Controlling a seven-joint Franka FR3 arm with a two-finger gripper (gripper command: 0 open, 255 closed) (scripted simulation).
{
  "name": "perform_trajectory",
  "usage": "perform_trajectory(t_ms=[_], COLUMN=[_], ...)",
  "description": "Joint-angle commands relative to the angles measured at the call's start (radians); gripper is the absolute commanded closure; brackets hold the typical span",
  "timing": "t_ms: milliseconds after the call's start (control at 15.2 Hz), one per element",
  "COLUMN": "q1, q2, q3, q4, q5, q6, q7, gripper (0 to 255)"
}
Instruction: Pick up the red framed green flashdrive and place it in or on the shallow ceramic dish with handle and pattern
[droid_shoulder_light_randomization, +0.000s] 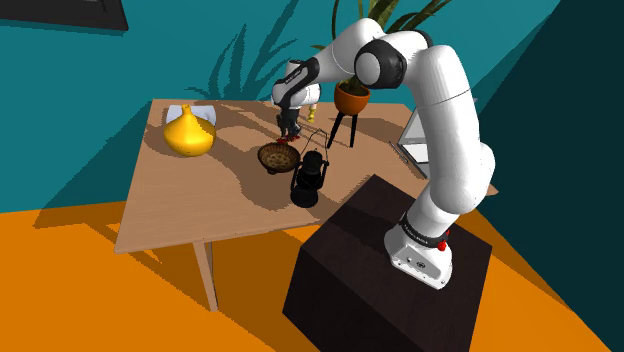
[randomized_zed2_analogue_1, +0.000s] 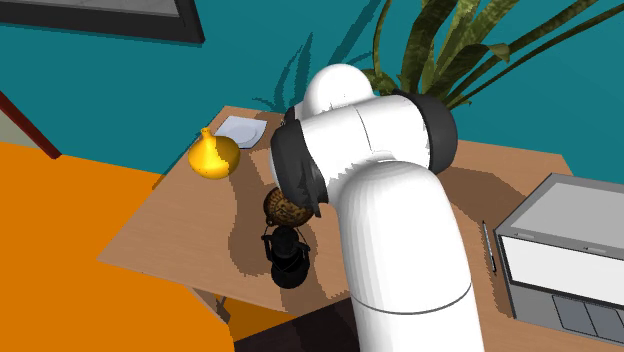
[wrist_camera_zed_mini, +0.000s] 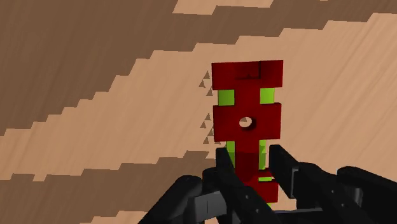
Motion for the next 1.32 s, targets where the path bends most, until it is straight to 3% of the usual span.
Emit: perform_trajectory(t_ms=[0,132,660,1122,1188,1254], q1=[-0.013,-0.036,-0.045,-0.045,-0.045,-0.045], q2=[-0.007,-0.012,0.06,0.06,0.06,0.06], q3=[-0.004,-0.011,0.004,0.004,0.004,0.004], q4=[0.023,0.07,0.083,0.083,0.083,0.083], q5=[-0.004,-0.011,0.004,0.004,0.004,0.004], q6=[-0.046,-0.126,-0.067,-0.067,-0.067,-0.067], q7=[-0.009,-0.023,-0.031,-0.031,-0.031,-0.031], gripper=[0,0,0,0,255,255])
